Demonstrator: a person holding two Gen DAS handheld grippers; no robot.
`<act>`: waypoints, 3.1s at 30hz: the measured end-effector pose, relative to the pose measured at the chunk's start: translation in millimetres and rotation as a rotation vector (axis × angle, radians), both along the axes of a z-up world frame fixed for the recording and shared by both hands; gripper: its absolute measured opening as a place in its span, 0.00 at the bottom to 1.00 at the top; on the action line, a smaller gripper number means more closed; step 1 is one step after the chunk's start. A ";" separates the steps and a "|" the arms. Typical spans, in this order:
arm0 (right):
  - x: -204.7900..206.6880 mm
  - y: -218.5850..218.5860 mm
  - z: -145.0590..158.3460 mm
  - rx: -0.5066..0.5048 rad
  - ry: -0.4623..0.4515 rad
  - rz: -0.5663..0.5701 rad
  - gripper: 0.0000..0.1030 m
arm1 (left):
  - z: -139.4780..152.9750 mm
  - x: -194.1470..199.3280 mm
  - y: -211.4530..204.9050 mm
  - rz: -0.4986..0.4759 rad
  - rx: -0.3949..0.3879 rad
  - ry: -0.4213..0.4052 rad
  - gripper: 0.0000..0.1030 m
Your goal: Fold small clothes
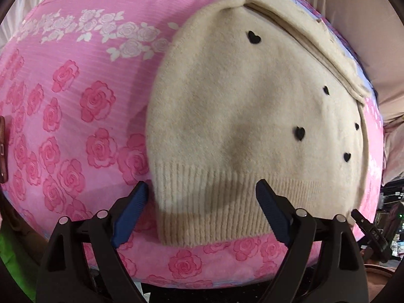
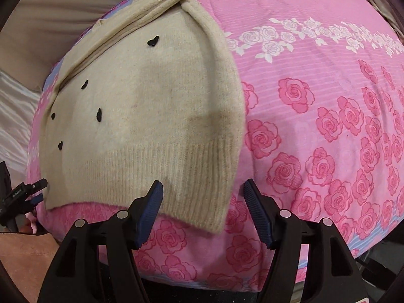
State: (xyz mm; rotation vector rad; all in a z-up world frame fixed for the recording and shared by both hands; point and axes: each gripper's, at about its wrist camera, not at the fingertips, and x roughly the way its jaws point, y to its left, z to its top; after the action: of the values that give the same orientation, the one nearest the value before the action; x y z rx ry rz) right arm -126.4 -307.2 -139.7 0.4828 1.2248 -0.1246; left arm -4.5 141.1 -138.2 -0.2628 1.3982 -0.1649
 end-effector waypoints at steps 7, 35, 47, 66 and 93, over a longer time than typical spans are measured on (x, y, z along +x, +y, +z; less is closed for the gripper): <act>-6.7 -7.1 1.2 0.123 -0.053 -0.019 0.09 | -0.8 -11.6 -3.6 -0.021 -0.119 0.052 0.14; -82.2 -30.9 110.5 0.141 -0.075 0.148 0.06 | 129.4 -84.9 20.7 -0.012 -0.222 0.029 0.11; 195.4 -80.1 154.7 -0.014 -0.548 0.035 0.06 | 171.8 172.9 -51.5 0.026 -0.159 -0.366 0.12; 286.4 -107.8 77.0 -0.029 -0.377 -0.144 0.50 | 93.4 293.1 -75.7 0.117 0.054 -0.348 0.60; 170.8 -102.6 52.0 0.011 -0.147 -0.100 0.63 | 38.2 168.3 -34.6 0.203 -0.028 -0.103 0.75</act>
State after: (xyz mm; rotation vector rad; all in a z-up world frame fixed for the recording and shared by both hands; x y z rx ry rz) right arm 44.4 -409.9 -87.6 0.5530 1.0586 -0.1647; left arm 163.8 106.5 -100.0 -0.4123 1.2595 -0.0299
